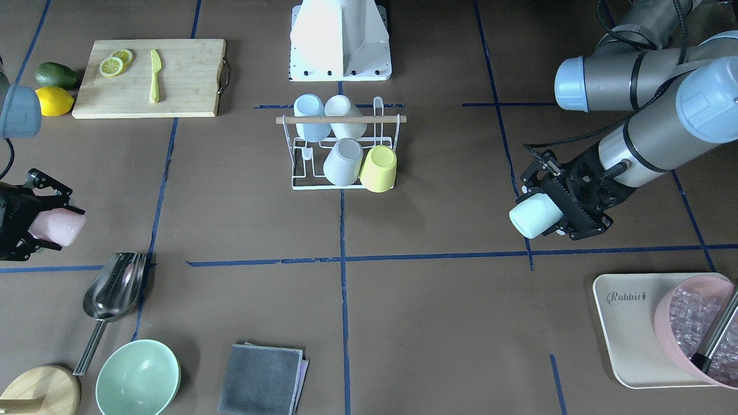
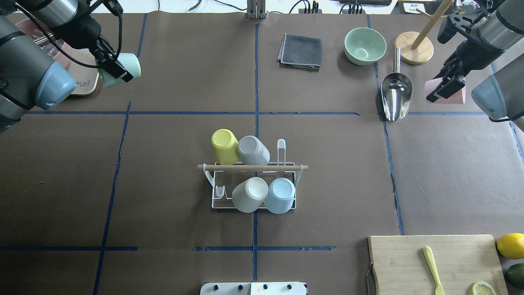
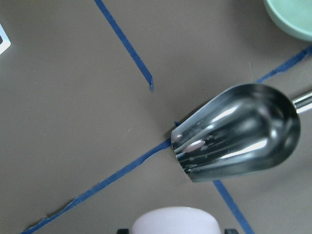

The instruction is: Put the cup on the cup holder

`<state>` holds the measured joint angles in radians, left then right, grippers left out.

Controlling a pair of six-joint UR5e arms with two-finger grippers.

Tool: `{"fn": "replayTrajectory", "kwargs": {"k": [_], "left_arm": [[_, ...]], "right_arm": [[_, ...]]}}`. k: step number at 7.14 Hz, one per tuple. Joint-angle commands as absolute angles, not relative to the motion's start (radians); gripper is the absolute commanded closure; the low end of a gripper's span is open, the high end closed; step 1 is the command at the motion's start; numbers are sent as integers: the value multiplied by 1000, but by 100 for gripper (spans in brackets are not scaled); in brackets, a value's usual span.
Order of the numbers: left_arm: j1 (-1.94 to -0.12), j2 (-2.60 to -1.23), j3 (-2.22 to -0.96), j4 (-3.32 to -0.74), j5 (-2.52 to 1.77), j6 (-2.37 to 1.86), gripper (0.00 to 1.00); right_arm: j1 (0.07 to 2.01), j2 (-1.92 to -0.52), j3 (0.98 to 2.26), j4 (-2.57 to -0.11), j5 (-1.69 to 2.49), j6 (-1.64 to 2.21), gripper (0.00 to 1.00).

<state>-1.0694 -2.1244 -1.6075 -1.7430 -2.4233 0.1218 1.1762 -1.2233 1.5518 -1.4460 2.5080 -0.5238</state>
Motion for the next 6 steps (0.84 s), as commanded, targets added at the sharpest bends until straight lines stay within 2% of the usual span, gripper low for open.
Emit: {"fn": "replayTrajectory", "kwargs": {"k": [1,3,6], "left_arm": [[-1040,-2129,-1617,-1996,-2422,69,95],[-1020,-2135,-1617,-2226,-2354,54,95],[-823,-2135,-1623,-2617,-2061,-94,95]], "right_arm": [[1178,-1238,1528,-1170,2511,-529,100],[1174,-1250,1502,-845,2510,-294,100],[1170,-1250,1427,-426,2508,-33,100]]}}
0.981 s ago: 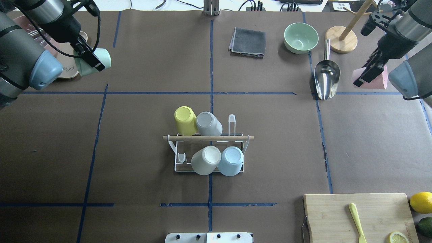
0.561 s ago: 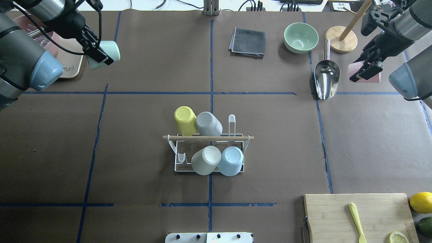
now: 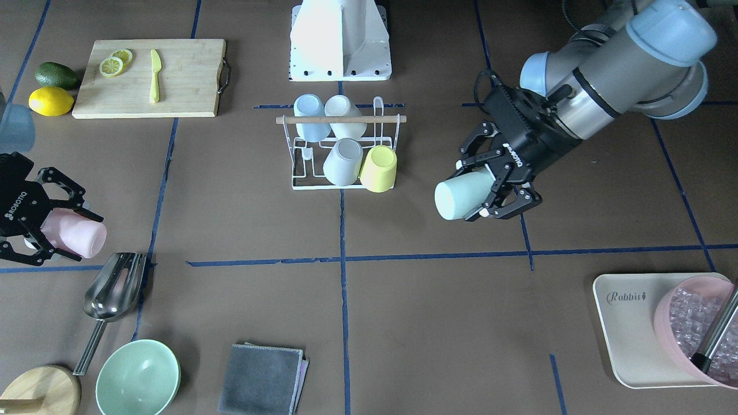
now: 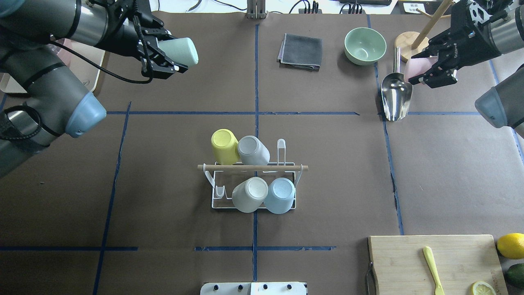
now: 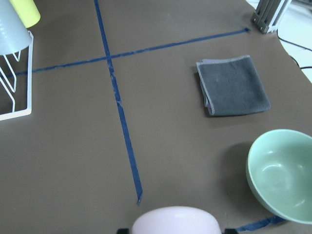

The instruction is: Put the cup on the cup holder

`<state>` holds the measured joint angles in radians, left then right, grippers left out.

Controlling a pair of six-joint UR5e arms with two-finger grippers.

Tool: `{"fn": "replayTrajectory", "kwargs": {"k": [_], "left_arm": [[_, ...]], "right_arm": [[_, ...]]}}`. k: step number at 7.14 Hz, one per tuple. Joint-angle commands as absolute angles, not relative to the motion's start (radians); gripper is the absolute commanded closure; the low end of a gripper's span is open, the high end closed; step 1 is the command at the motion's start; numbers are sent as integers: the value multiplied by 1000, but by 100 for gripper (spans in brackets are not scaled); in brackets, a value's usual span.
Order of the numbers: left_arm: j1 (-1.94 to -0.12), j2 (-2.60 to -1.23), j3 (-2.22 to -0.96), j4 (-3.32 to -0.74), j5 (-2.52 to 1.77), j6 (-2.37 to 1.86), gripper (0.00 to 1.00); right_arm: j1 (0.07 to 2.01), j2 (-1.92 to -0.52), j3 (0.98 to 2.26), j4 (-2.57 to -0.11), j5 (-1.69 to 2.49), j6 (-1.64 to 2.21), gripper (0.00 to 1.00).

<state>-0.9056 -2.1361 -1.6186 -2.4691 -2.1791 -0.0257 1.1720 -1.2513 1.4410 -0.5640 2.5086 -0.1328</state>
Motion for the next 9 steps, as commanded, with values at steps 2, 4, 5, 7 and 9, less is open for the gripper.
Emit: {"fn": "replayTrajectory", "kwargs": {"k": [2,4,5,7,9], "left_arm": [[-689,-2126,-1623,-2834,-1891,-192,95],[-591,-2004,-1710,-3047,-1763,-192,95],[-527,-1908,-1789,-3110,-1685,-192,95],[-332,-1760,-1816,-3329,-1504,-183,95],[-232,-1773,-1777,-3376,-1454,-181,95]], "right_arm": [[1140,-1240,1427,-184,2481,198,100],[981,-1239,1428,92,2243,439,100],[907,-1236,1428,168,2132,492,100],[830,-1184,1428,295,1990,621,100],[819,-1113,1425,314,1961,641,100]]}}
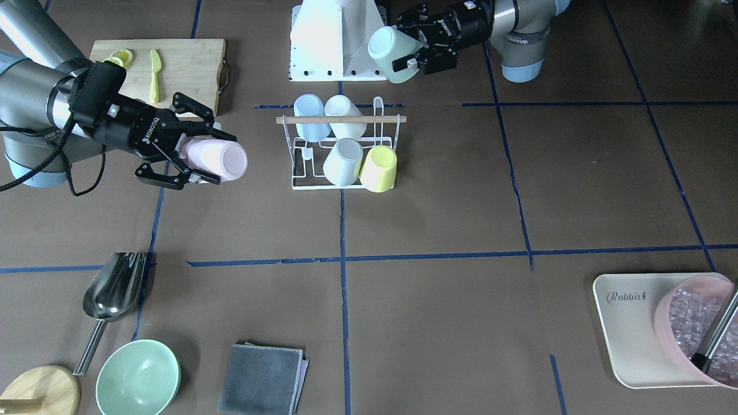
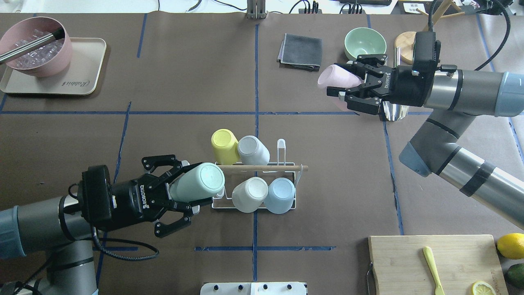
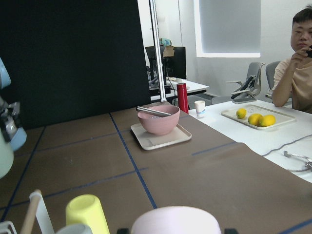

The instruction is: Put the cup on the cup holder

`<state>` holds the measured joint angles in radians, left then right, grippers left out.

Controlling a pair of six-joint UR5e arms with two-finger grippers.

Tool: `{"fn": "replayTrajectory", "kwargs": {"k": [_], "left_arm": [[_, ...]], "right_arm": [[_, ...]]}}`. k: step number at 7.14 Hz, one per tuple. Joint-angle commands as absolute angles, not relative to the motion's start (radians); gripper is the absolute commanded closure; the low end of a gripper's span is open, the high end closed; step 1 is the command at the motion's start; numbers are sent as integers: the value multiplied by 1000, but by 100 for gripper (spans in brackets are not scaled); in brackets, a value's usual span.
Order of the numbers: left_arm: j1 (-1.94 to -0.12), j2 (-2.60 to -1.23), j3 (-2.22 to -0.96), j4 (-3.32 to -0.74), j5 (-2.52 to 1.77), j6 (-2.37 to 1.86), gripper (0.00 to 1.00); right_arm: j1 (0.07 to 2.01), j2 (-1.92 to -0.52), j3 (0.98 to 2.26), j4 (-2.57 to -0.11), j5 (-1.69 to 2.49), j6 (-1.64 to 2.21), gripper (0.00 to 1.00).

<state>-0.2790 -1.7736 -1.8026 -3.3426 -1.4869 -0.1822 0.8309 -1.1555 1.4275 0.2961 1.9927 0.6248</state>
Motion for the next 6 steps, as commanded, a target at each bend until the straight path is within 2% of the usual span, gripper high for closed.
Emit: {"fn": "replayTrajectory", "kwargs": {"k": [1,3,6], "left_arm": [[-230,-1808,-1738,-3384,-1431,-183,94],[-241,-1880,-1668,-3401,-1397,-181,95],[-249,-1891,-1619,-3405,-1397,-183,94]], "right_arm": [[798,-1079,1419,342,1886,638,100],[755,-1060,1386,341,1824,465,100],[606,-1035,1348,330,1647,191,100]]}}
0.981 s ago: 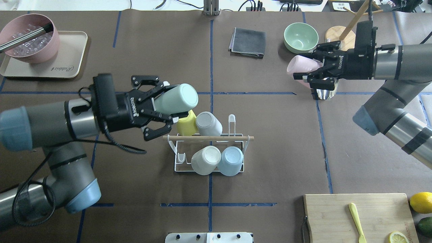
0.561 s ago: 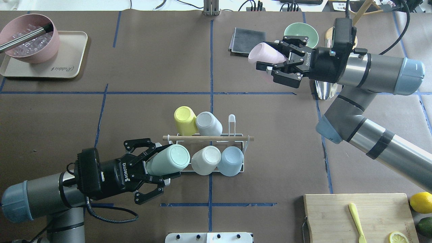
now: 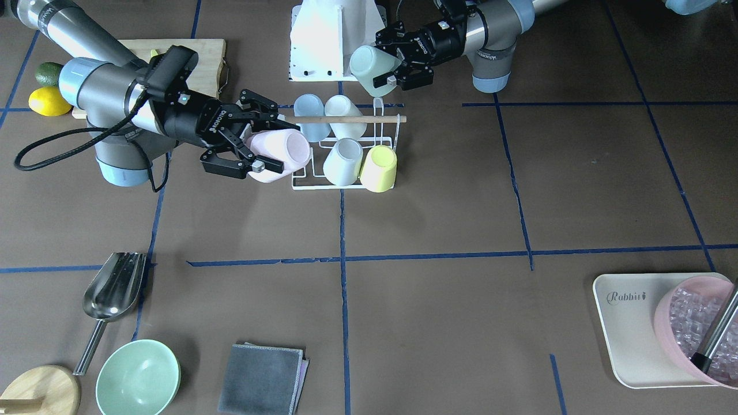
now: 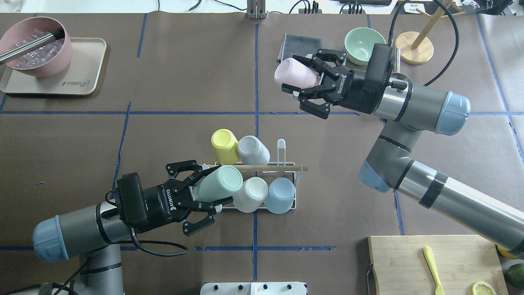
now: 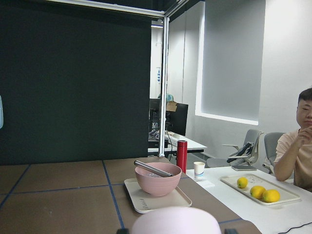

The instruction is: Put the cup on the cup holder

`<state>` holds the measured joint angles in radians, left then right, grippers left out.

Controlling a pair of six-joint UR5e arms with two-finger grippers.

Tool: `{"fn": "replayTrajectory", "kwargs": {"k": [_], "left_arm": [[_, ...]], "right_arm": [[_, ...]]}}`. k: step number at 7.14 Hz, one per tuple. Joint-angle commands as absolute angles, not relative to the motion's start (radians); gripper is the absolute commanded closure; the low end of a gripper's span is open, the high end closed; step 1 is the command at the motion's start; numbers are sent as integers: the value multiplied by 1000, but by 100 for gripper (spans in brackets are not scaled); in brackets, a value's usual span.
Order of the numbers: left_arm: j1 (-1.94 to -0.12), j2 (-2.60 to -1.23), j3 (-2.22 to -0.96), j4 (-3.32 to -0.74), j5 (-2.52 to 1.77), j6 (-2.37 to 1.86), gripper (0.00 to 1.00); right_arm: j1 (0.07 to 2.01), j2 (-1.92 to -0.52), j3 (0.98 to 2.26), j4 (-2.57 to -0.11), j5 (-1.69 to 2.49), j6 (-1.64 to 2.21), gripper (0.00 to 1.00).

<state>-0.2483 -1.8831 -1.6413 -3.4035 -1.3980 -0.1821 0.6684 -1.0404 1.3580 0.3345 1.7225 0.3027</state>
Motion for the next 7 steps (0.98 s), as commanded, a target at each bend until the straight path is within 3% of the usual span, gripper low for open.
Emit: {"fn": "replayTrajectory", "kwargs": {"k": [1,6,7], "left_arm": [[-249,-1897,-1600,-3405,-1397,-183,94],[-253,-1893,-1569,-3416,-1397,-183,91],[-253,-1893,-1568,-3418,-1397,-183,81]], "right_arm": [[571,-1032,1345,328,1594,140,100],[503,-1019,1287,331,1545,114,100],[489,-1020,1285,333,1543,114,100]]}}
